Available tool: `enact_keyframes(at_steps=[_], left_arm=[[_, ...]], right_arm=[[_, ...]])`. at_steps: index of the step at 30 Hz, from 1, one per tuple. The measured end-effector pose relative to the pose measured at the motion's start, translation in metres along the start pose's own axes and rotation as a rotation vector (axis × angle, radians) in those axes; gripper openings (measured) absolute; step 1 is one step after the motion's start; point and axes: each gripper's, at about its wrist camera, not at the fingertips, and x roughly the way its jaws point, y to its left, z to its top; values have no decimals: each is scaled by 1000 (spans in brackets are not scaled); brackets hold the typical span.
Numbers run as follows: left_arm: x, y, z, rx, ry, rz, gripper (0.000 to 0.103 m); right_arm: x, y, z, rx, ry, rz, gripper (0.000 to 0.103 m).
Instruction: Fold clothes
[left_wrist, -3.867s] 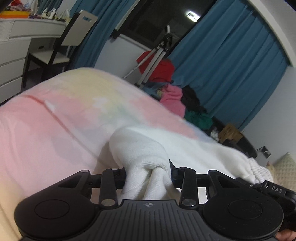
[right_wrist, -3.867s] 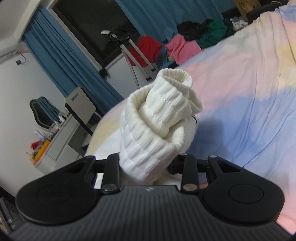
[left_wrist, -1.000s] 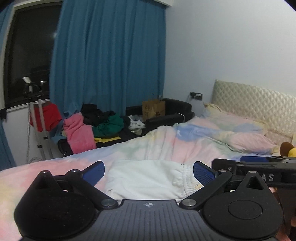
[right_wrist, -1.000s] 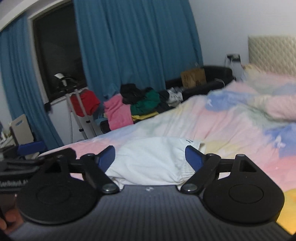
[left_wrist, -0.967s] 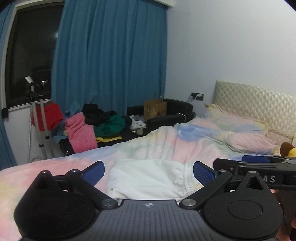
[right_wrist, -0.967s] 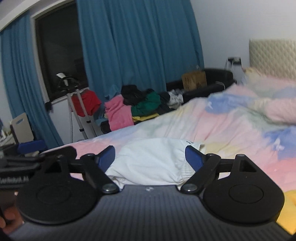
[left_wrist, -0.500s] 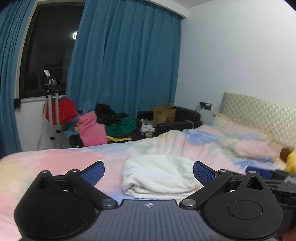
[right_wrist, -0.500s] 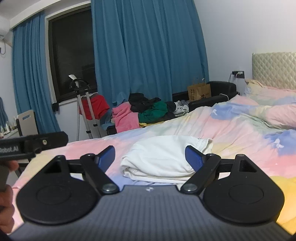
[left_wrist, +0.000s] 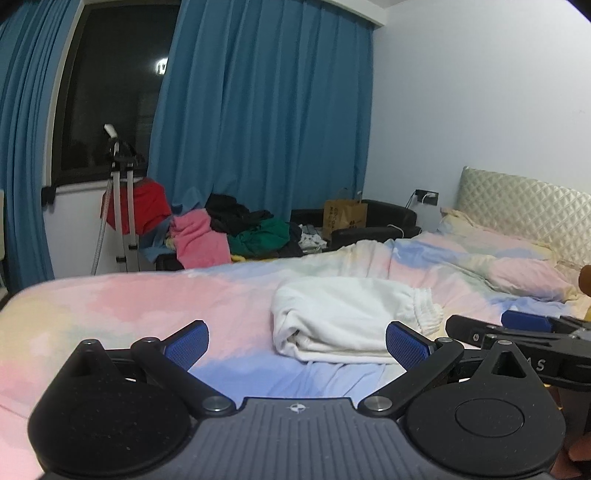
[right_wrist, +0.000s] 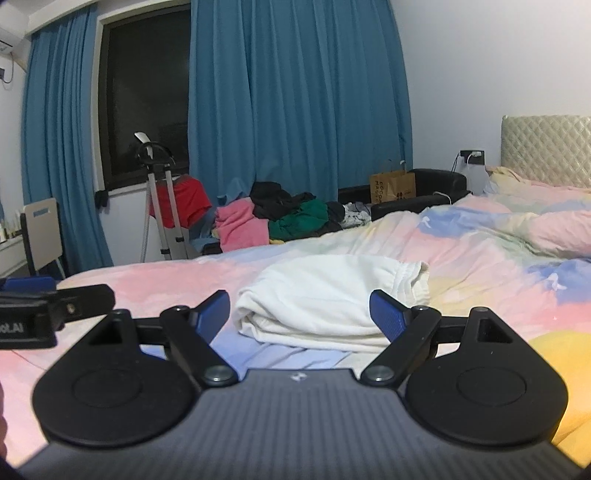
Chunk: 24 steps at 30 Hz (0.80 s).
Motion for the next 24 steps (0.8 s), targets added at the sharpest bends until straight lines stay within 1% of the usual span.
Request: enact_keyframes(at_steps=[2, 7, 12, 19, 24], left_arm=[[2, 3, -3, -9, 0, 2, 103], [8, 3, -10, -4, 3, 3, 103], [17, 2, -17, -4, -6, -4, 103], [28, 3, -23, -14, 23, 10, 103], [27, 5, -21, -21, 21, 14, 103]], right_arm=[[4, 1, -6, 4, 11, -10, 84], [7, 5, -13, 3, -12, -39, 84], [14, 4, -19, 1, 4, -40, 84], [19, 0, -21, 28, 31, -41, 84], [20, -3, -21, 53, 42, -50, 84]])
